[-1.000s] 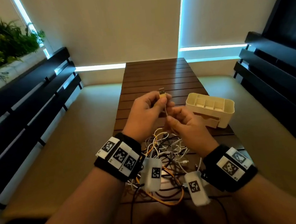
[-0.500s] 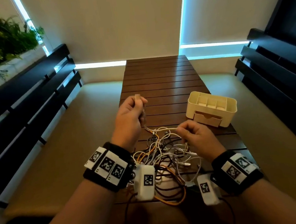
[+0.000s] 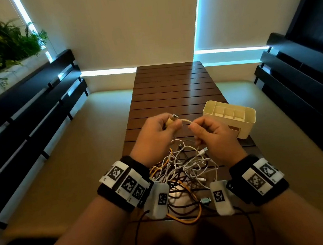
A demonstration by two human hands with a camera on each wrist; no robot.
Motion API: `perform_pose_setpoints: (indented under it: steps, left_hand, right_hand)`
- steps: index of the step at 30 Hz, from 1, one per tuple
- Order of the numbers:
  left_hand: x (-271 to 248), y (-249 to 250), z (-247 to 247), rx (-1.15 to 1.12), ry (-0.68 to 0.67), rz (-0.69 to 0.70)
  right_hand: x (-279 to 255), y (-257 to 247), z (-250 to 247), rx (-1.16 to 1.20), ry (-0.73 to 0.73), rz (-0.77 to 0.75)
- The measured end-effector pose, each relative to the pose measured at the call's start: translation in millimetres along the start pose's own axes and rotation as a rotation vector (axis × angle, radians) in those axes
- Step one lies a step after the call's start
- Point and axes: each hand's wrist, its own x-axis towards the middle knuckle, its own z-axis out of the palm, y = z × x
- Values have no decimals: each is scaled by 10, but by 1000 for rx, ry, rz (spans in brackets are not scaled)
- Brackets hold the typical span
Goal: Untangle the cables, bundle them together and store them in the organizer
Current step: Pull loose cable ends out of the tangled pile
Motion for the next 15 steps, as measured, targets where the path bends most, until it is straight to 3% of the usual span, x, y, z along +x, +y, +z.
perform_pose_setpoints:
  steps: [4, 7, 9, 11, 13, 15]
  left_hand:
    - [73, 148, -101, -151, 109, 25]
    - [47, 67, -130, -58, 112, -36]
    - [28, -97, -158, 155, 45, -193]
    - [1, -255, -183, 438, -65, -356]
    - [-4, -314, -187, 590, -32, -356]
    - [8, -228, -159, 578, 69, -268]
  right_hand:
    - [-68, 189, 58, 286, -77, 170]
    - [-74, 218, 41, 273, -52, 233]
    - [-38, 192, -15, 76, -20, 220]
    - [19, 178, -72, -312, -63, 144]
    - [66, 188, -77, -667, -244, 84]
    - [76, 218, -41, -878, -379, 82]
